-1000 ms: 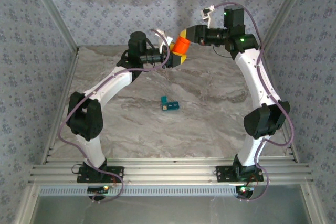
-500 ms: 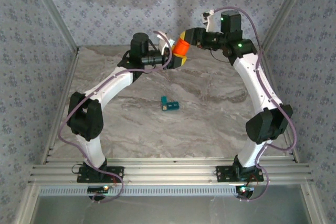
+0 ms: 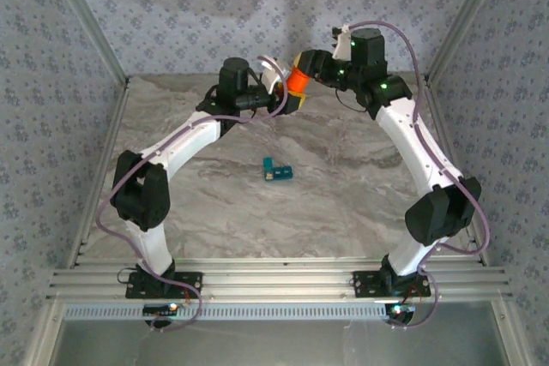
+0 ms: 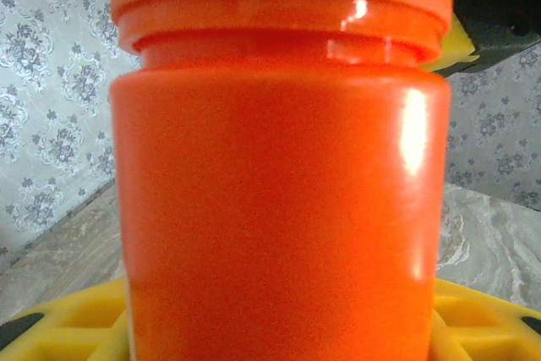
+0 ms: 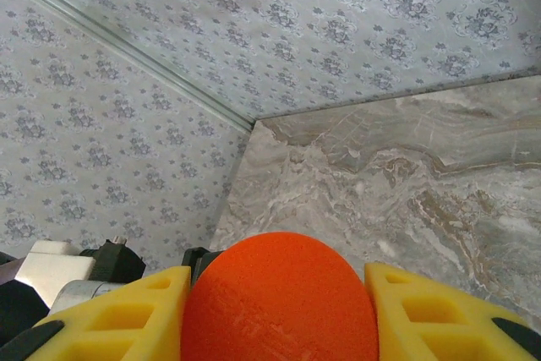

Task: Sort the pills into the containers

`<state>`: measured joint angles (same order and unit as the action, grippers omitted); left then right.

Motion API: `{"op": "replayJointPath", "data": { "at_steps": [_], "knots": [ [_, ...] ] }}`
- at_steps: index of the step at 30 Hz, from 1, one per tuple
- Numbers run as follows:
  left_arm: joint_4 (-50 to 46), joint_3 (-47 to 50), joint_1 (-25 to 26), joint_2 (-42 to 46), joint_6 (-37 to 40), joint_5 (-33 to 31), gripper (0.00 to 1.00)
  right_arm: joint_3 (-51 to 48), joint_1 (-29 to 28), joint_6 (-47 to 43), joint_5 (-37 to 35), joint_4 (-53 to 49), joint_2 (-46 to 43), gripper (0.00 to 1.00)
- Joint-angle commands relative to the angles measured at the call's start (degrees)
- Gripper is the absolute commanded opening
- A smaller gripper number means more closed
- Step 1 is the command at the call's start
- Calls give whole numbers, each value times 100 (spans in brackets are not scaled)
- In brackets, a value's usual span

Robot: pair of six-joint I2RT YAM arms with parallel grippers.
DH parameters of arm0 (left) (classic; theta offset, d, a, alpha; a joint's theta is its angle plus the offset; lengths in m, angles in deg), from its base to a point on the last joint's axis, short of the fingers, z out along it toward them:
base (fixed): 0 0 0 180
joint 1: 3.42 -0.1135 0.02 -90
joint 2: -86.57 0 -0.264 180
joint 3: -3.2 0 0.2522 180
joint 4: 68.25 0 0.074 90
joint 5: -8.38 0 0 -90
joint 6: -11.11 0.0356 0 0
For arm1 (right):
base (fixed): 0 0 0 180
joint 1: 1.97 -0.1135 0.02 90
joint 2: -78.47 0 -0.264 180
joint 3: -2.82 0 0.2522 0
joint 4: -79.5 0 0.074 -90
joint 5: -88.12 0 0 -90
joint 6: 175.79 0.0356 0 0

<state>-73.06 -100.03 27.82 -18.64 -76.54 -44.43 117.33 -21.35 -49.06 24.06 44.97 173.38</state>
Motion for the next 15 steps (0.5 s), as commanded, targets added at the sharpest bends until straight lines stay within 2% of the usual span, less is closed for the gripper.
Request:
{"op": "replayJointPath", "data": {
  "at_steps": [1, 5, 7, 11, 15],
  "knots": [
    [743, -147, -15, 260, -206, 80, 0, 43, 63, 168, 471, -380, -17, 49],
    [766, -167, -180, 187, -465, 384, 0, 208, 415, 149, 827, -137, -144, 69],
    [760, -196, -240, 151, -578, 560, 0, 252, 563, 80, 1060, -50, -234, 77],
    [685, -300, -370, 82, -793, 1010, 0, 313, 774, -274, 1548, -78, -391, 85],
    [490, -469, -452, 27, -944, 1501, 0, 346, 1004, -828, 1994, -265, -397, 86]
  ]
}}
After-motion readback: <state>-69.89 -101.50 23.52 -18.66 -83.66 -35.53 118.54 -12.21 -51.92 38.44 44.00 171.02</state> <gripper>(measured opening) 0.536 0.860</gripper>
